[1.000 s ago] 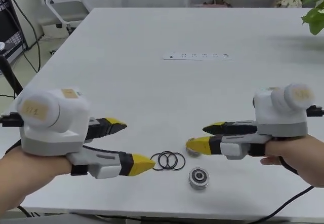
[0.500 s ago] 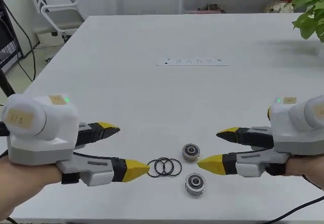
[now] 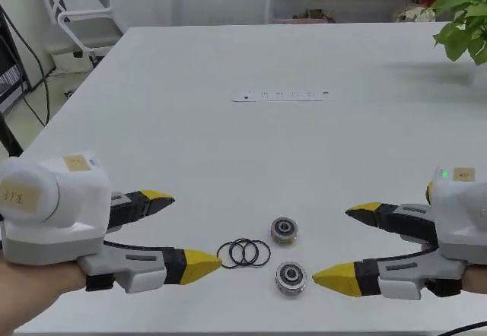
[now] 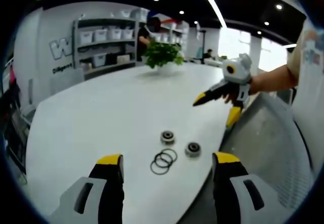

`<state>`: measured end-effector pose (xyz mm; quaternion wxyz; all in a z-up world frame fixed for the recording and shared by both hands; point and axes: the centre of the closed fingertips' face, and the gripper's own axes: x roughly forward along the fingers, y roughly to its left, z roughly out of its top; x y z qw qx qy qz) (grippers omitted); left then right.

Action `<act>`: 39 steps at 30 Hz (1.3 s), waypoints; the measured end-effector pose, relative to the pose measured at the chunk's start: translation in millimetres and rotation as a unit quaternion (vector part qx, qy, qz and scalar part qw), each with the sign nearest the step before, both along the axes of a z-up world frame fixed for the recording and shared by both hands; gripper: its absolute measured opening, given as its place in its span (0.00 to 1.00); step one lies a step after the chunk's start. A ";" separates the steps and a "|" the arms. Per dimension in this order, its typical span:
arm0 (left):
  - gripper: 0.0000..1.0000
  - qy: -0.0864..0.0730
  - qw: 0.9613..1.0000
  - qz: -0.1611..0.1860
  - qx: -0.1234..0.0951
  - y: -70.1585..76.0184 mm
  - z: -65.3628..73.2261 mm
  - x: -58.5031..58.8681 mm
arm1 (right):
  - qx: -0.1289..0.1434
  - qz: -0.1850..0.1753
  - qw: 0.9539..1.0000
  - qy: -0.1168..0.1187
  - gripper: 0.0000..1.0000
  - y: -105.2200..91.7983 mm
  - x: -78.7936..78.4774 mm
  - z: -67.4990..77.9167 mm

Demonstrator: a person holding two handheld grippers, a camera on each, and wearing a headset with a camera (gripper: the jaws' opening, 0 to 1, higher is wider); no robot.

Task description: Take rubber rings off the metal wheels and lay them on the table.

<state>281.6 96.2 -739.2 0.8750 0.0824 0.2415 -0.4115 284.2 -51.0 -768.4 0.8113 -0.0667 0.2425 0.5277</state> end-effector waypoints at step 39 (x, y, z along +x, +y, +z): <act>0.77 -0.032 0.999 0.018 -0.003 11.5 13.1 -9.9 | -0.005 -0.051 0.998 -0.044 0.60 -44.9 2.9 9.8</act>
